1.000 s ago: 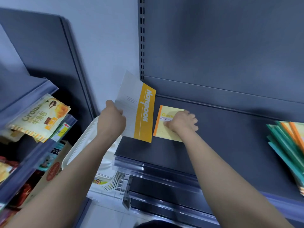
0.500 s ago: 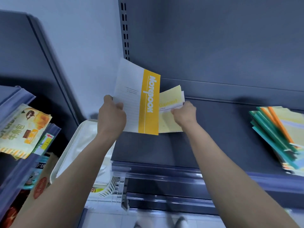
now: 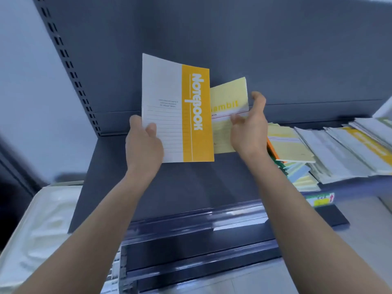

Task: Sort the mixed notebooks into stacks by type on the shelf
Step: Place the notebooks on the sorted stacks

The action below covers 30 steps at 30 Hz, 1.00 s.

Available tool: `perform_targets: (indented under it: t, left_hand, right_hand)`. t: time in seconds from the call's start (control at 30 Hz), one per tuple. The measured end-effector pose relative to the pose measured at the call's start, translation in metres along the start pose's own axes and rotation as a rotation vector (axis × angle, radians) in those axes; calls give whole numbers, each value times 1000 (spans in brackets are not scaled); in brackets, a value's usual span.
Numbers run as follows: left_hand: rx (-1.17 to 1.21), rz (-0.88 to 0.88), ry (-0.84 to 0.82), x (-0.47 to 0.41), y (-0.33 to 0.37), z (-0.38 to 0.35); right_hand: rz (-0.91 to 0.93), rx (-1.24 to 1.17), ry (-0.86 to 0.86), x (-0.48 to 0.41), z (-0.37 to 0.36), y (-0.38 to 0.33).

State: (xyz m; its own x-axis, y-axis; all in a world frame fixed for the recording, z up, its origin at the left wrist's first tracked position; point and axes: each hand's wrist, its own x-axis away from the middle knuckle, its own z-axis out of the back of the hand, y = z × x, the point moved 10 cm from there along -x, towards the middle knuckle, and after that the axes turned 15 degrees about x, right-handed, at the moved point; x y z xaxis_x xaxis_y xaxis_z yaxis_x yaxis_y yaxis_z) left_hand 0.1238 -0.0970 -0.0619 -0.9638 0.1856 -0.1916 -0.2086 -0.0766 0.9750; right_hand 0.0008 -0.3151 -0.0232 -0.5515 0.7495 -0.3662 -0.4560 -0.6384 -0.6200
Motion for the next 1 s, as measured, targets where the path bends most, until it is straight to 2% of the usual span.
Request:
perform_targets:
  t: [0.23,0.47,0.73,1.0]
  left_hand:
    - [88,-92,-81,62,41,-125]
    - [78,-90,-120,128,62,-246]
    - [-1,16,-62,144,50,-290]
    - [-5,17,-93,117,48,-346]
  right_hand:
    - [-45,-19,107,-19,115,112]
    - [-94,-20,178,-35,215,226]
    - [-101,-3,123,-60,229,279]
    - [-92,55,129,-98,228,304]
